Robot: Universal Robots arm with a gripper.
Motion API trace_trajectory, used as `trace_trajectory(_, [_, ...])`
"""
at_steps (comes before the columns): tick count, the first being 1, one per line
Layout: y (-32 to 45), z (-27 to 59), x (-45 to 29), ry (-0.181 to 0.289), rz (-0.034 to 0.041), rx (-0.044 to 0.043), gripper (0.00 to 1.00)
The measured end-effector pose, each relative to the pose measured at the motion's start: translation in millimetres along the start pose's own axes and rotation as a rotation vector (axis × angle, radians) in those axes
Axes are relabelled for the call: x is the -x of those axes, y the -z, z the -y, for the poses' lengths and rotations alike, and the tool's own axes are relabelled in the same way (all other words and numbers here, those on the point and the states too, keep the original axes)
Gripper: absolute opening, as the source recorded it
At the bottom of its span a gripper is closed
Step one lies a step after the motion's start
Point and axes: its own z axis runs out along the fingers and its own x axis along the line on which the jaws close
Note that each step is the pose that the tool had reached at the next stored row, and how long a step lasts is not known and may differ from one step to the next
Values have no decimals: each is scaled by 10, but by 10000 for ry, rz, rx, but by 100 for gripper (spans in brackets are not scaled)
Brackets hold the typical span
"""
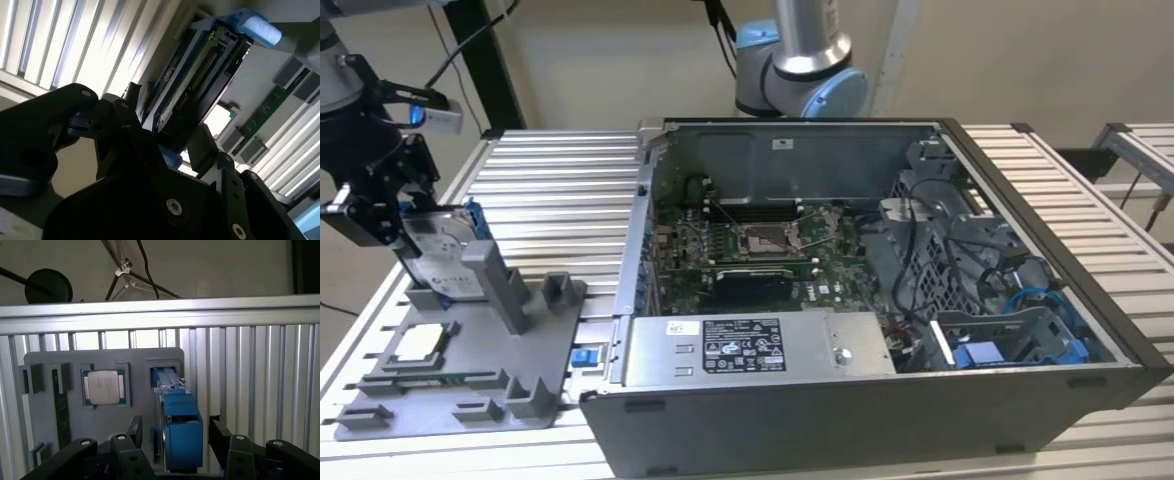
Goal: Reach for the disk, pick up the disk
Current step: 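Pick up the disk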
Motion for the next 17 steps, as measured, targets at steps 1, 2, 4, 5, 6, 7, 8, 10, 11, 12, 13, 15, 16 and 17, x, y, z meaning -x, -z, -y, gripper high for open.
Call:
trace_trajectory(1, [-1, 0, 0, -2, 12, 32, 100])
trace_trajectory(2, [-1, 0, 0, -3, 32, 67, 100])
trace_trajectory(4, [-11, -1, 1, -5, 60, 104, 100])
trace_trajectory(5, [-20, -2, 0, -6, 62, 104, 100])
trace_trajectory(6, [-31, -2, 0, -6, 66, 105, 100])
trace_trajectory(7, [-43, -2, -1, -5, 69, 106, 100])
trace_trajectory(8, [-51, -2, -1, -5, 72, 116, 100])
trace_trajectory(10, [-65, -3, -1, -6, 73, 156, 100])
trace_trajectory(11, [-73, -4, -1, -7, 73, 171, 100])
trace_trajectory(12, [-81, -4, -1, -7, 73, 181, 100])
trace_trajectory(13, [-88, -4, -1, -7, 72, 189, 100])
trace_trajectory(15, [-93, -5, 0, -7, 71, 197, 100])
trace_trajectory(16, [-97, -5, -1, -7, 71, 197, 100])
trace_trajectory(17, [-99, -5, 0, -7, 72, 196, 100])
